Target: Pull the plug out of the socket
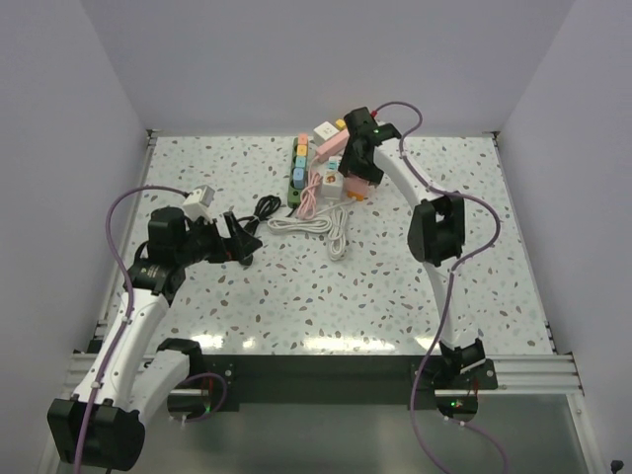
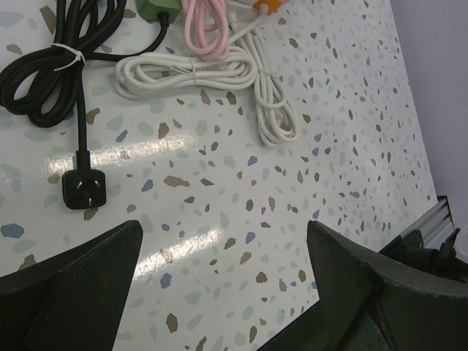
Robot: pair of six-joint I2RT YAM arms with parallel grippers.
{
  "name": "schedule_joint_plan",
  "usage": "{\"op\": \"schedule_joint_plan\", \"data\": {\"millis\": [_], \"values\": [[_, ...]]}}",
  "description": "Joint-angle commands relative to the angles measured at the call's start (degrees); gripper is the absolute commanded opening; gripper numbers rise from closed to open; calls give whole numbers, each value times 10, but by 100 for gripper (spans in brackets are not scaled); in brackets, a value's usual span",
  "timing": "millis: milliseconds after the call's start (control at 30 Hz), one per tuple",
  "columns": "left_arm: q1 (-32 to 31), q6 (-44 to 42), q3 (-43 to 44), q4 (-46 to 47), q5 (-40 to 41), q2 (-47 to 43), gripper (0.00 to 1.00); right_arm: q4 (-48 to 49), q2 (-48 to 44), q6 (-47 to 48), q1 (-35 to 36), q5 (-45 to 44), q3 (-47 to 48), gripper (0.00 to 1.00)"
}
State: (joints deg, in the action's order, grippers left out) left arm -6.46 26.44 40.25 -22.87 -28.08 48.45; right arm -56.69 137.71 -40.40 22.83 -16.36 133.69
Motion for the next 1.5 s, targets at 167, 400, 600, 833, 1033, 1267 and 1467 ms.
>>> {"op": "schedule_joint_plan", "data": {"millis": [167,400,600,833,1033,1267,1467], "values": [[-2,9,-3,17,-3,-9,100,-13,43,29,-3,17,5,50],[-3,8,1,13,-28,-12,100,72,-134,120,-12,61,-223,0],[-13,15,-5,39,-52,7,100,107,-308,193,-10,197,-479,0],[-56,50,-39,92,-52,40,100,136,-569,202,19,292,-740,0],[-129,79,-52,142,-15,77,100,151,-673,205,36,310,-842,0],[-188,105,-43,175,40,136,100,211,-657,164,41,313,-858,0],[-192,106,-17,165,58,131,100,198,-611,137,54,303,-780,0]]}}
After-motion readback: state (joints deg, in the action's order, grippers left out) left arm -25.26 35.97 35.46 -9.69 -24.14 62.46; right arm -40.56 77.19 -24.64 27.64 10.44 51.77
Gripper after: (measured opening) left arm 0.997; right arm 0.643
